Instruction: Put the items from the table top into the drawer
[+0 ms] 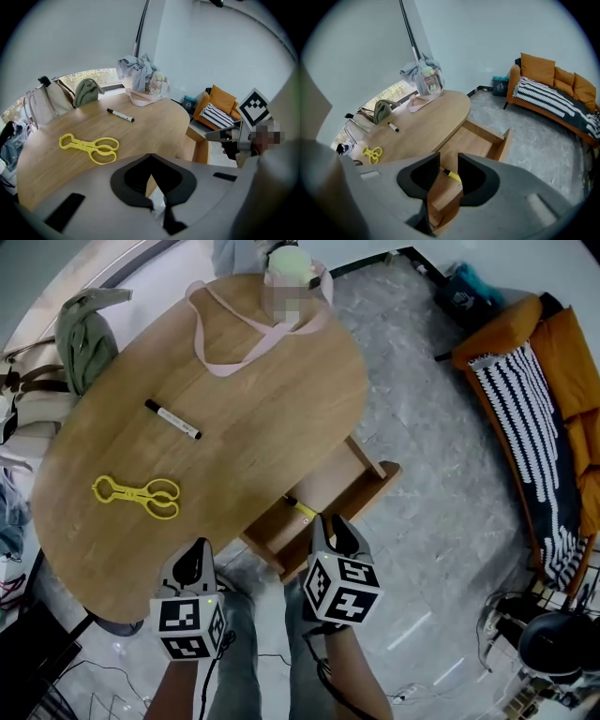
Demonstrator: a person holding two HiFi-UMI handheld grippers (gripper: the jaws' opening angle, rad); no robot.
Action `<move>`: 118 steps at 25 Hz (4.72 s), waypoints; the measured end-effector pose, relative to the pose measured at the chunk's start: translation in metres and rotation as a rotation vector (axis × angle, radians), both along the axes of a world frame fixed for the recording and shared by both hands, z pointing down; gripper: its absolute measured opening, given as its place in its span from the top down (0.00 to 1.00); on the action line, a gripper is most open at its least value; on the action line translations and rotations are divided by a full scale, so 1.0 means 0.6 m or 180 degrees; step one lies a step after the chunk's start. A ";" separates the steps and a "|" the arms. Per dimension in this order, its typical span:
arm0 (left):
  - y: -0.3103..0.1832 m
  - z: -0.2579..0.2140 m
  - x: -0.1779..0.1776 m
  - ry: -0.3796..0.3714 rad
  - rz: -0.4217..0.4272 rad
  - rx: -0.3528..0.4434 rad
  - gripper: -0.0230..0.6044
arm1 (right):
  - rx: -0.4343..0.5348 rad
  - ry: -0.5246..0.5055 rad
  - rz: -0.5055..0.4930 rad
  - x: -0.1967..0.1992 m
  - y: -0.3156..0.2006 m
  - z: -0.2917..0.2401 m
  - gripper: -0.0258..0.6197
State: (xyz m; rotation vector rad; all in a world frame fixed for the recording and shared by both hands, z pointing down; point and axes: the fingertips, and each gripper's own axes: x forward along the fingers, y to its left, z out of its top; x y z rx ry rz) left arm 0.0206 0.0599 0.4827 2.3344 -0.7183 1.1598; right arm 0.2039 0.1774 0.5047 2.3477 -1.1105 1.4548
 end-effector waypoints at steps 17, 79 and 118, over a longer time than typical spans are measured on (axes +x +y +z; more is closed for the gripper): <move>-0.066 -0.007 -0.169 0.0061 -0.0891 0.0022 0.97 | -0.0050 0.0121 -0.1336 -0.146 -0.164 -0.025 0.80; -0.137 0.063 -0.551 0.0026 -0.2859 -0.0150 0.97 | -0.1005 0.0714 -0.4888 -0.467 -0.482 0.084 0.56; -0.135 0.069 -0.553 0.0036 -0.2840 -0.0148 0.97 | -0.1090 0.0635 -0.4941 -0.482 -0.469 0.093 0.77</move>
